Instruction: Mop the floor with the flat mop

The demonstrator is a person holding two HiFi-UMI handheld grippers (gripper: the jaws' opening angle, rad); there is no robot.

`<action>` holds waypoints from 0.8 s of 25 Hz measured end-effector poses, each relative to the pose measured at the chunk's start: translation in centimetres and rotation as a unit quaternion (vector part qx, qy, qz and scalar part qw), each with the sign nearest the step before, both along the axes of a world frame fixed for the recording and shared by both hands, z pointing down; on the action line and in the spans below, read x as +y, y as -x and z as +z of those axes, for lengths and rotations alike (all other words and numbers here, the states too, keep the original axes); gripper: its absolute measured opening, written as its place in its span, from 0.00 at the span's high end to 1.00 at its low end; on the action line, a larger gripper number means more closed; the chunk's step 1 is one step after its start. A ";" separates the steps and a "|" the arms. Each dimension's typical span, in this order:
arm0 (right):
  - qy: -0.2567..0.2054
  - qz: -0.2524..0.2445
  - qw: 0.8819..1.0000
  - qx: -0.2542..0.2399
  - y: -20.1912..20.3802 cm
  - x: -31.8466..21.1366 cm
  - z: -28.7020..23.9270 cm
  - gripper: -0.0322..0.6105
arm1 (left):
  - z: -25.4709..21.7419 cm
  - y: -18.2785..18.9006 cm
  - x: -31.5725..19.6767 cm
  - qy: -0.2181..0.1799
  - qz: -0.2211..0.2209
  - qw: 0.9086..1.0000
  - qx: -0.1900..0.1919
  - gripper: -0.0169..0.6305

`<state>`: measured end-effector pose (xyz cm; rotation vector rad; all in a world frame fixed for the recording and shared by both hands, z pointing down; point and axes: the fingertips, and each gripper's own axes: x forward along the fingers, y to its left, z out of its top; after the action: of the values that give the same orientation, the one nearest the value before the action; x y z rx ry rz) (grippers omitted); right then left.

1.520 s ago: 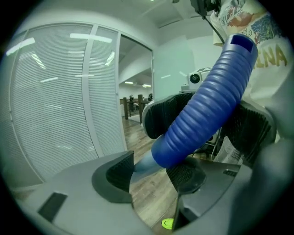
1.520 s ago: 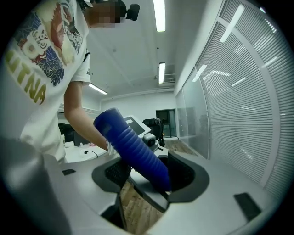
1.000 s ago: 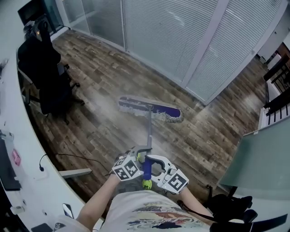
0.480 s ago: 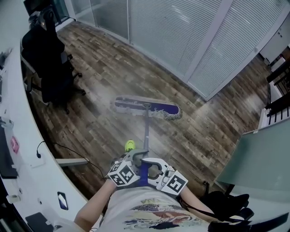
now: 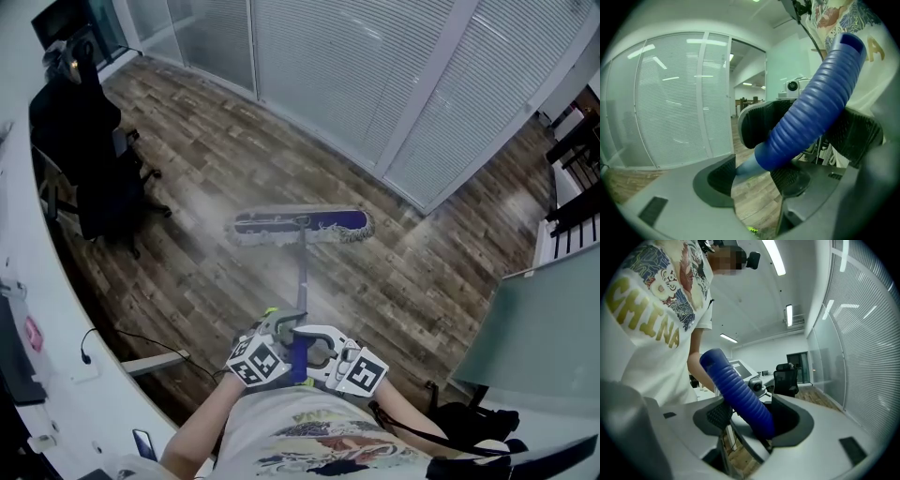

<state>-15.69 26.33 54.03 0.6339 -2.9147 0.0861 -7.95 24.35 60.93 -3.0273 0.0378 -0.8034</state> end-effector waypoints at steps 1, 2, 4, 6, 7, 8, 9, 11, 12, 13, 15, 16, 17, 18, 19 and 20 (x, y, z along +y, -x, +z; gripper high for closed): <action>0.000 0.001 1.000 0.001 0.0 -1.4 -0.1 0.58 | -0.1 0.0 -1.4 0.002 0.000 1.000 0.001 0.66; -0.002 0.002 1.000 0.000 0.0 -3.0 -0.3 0.58 | -0.2 0.0 -2.9 0.003 0.001 1.000 0.003 0.66; -0.007 0.007 1.000 -0.006 0.2 -6.4 -0.8 0.58 | -0.6 0.1 -6.2 0.007 0.005 1.000 0.006 0.66; -0.011 0.012 1.000 -0.011 0.6 -10.1 -1.4 0.58 | -1.1 0.5 -9.7 0.009 0.008 1.000 0.007 0.66; -0.012 0.014 1.000 -0.012 0.8 -11.8 -1.5 0.58 | -1.2 0.6 -11.4 0.011 0.010 1.000 0.007 0.66; -0.013 0.015 1.000 -0.010 0.9 -13.4 -1.5 0.58 | -1.1 0.7 -12.9 0.012 0.013 1.000 0.007 0.66; -0.013 0.018 1.000 -0.009 1.0 -14.8 -1.4 0.58 | -1.0 0.8 -14.3 0.013 0.015 1.000 0.006 0.66; -0.017 0.026 0.999 -0.010 1.1 -17.6 -1.1 0.58 | -0.7 0.9 -17.0 0.012 0.023 1.000 0.006 0.66; -0.019 0.032 0.999 -0.013 1.1 -19.0 -1.0 0.58 | -0.5 0.9 -18.3 0.010 0.026 1.000 0.006 0.66; -0.021 0.037 0.999 -0.017 1.1 -20.4 -1.0 0.58 | -0.5 0.8 -19.7 0.007 0.029 1.000 0.006 0.66; -0.028 0.045 0.998 -0.021 0.7 -23.0 -0.9 0.58 | -0.3 0.4 -22.3 0.004 0.034 0.999 0.006 0.66; -0.029 0.048 0.998 -0.017 0.3 -24.1 -0.8 0.58 | -0.1 0.0 -23.4 0.005 0.036 0.999 0.005 0.66; -0.029 0.051 0.998 -0.015 -0.1 -25.1 -0.6 0.58 | 0.0 -0.4 -24.2 0.006 0.038 0.999 0.005 0.66; -0.028 0.055 0.998 -0.015 -0.5 -26.0 -0.5 0.58 | 0.2 -0.8 -25.1 0.005 0.040 0.999 0.005 0.66; -0.027 0.059 0.998 -0.017 -1.1 -26.9 -0.4 0.58 | 0.3 -1.3 -26.0 0.004 0.041 0.999 0.005 0.66; -0.027 0.062 0.997 -0.020 -1.7 -27.9 -0.3 0.58 | 0.4 -1.9 -27.0 0.003 0.042 0.999 0.005 0.66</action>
<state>-14.04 -1.61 53.73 0.8320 -2.9218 0.0353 -6.06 -2.70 61.35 -3.0151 -0.0902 -0.7836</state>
